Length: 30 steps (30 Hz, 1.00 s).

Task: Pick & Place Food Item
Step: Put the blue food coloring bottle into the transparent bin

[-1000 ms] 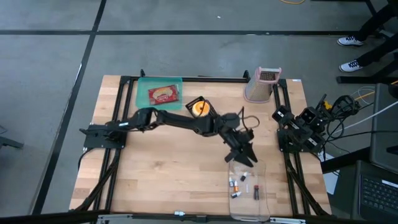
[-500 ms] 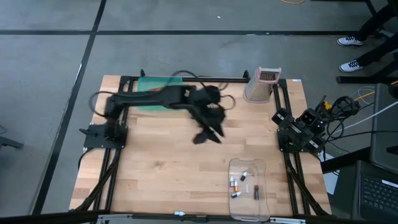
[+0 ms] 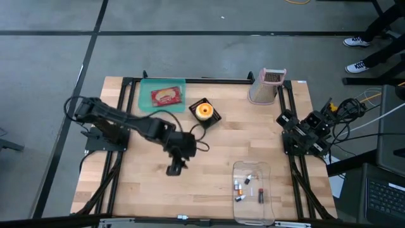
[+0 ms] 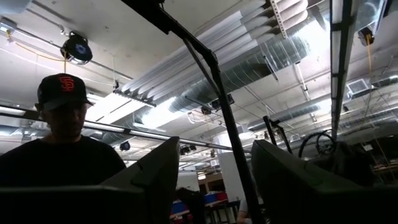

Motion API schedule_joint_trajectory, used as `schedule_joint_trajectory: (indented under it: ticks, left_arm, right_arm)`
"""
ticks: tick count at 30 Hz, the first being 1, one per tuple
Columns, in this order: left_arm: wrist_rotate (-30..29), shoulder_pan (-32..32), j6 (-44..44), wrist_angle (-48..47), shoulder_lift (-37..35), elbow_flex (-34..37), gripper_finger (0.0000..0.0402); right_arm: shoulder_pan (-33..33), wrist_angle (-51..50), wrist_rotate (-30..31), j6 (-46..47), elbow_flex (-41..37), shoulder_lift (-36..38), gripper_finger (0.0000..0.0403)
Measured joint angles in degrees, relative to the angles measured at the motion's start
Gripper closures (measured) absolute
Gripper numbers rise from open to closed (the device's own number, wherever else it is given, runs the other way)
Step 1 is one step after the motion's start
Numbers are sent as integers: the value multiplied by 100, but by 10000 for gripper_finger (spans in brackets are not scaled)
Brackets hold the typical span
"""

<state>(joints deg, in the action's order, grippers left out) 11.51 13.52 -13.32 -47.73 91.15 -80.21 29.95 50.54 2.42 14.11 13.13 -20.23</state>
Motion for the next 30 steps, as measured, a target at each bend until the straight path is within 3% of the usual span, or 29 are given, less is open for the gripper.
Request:
schedule_joint_trajectory:
  ticks: [4,9,14,20,24,30]
  left_arm:
    - [-69,104,-940,1356,-287,889,229]
    - [-439,531,-2016,2013,-215,1391,220]
    - [-1379,1223,-2959,1822,-160,1438,223]
    - [-1920,1965,-3831,1857,3,1437,224]
    - [-1909,2331,-4142,2228,490,1347,224]
    - [-1906,2546,-3865,1920,1533,464,224]
  right_arm:
    - [0,0,256,31,0,0,204]
    - [0,-3,479,151,0,0,204]
    - [0,-2,401,383,0,0,204]
    - [0,-7,402,477,0,0,204]
    - [0,-11,404,394,0,0,204]
    - [0,-4,406,547,0,0,204]
